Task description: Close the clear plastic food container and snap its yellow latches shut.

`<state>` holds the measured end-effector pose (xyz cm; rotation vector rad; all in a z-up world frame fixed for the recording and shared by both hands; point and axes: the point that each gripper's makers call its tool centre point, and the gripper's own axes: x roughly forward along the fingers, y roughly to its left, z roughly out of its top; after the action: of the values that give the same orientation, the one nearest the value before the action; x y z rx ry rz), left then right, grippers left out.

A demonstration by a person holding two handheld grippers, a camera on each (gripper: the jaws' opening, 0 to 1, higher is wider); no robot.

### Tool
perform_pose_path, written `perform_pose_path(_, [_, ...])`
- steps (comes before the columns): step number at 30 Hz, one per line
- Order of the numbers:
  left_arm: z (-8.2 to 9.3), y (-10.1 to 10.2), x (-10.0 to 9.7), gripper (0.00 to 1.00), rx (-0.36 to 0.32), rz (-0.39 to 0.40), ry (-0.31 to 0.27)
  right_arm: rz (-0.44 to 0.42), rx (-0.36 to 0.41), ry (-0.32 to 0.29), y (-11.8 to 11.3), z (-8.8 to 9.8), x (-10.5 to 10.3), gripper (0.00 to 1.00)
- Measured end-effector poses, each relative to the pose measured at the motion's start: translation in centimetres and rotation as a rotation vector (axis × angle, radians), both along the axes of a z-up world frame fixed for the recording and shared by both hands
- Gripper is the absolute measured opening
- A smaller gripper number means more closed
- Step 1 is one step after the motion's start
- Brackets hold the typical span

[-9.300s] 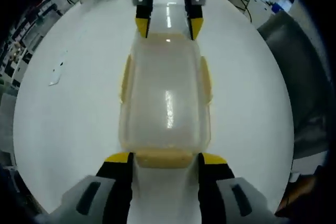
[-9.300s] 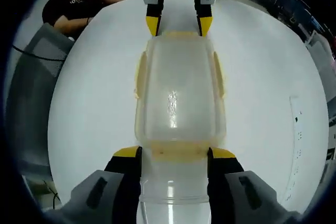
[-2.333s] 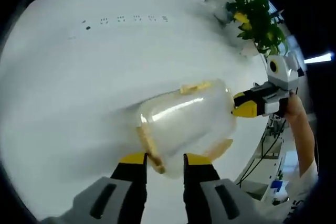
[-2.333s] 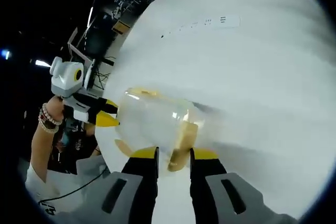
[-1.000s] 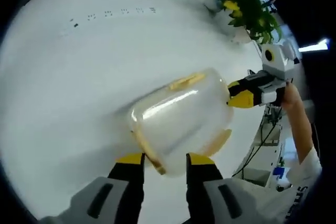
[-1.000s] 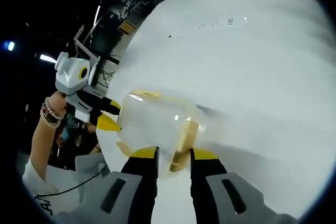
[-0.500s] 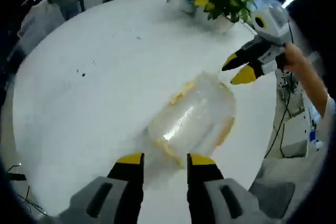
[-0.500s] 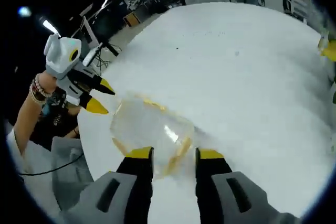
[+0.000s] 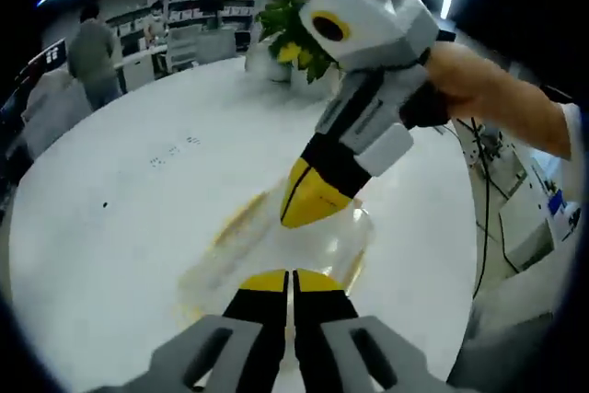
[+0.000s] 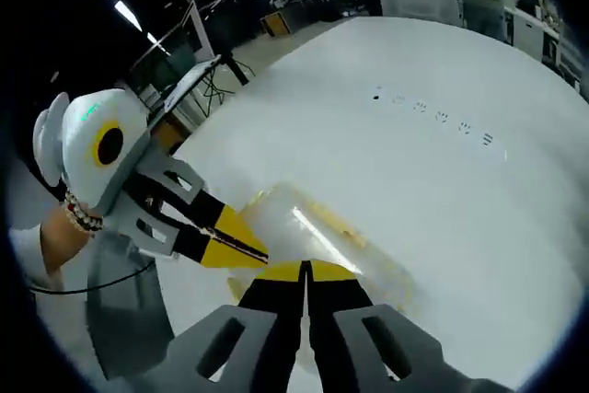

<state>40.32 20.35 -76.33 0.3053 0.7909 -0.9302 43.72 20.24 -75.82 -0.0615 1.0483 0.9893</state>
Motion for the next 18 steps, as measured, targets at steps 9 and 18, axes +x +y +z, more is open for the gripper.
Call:
perform_pose_path(9, [0.3,-0.2,-1.9,0.0,-0.143,0.043,0.153,-0.036,-0.046,-0.08,0.2,-0.8,3.6,0.0])
perform_pose_path(18, [-0.8,-0.7,-3.7,0.0,-0.186,0.018,0.17,-0.14,-0.032,-0.06,-0.6,-1.5,5.6,0.0])
